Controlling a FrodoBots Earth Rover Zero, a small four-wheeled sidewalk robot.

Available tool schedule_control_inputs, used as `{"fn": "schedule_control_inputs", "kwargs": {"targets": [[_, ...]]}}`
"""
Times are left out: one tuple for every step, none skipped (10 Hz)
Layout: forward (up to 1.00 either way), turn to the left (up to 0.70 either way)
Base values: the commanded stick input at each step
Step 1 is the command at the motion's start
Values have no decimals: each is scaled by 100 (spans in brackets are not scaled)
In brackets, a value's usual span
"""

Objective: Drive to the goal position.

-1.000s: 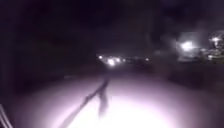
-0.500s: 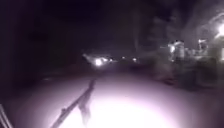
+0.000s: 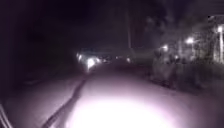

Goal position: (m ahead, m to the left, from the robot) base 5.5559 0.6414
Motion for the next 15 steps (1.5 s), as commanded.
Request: {"fn": "schedule_control_inputs", "kwargs": {"targets": [[100, 0], [100, 0], [100, 0], [100, 0], [100, 0], [100, 0], [100, 0], [100, 0], [100, 0], [100, 0], [100, 0], [100, 0], [100, 0], [100, 0], [100, 0]]}}
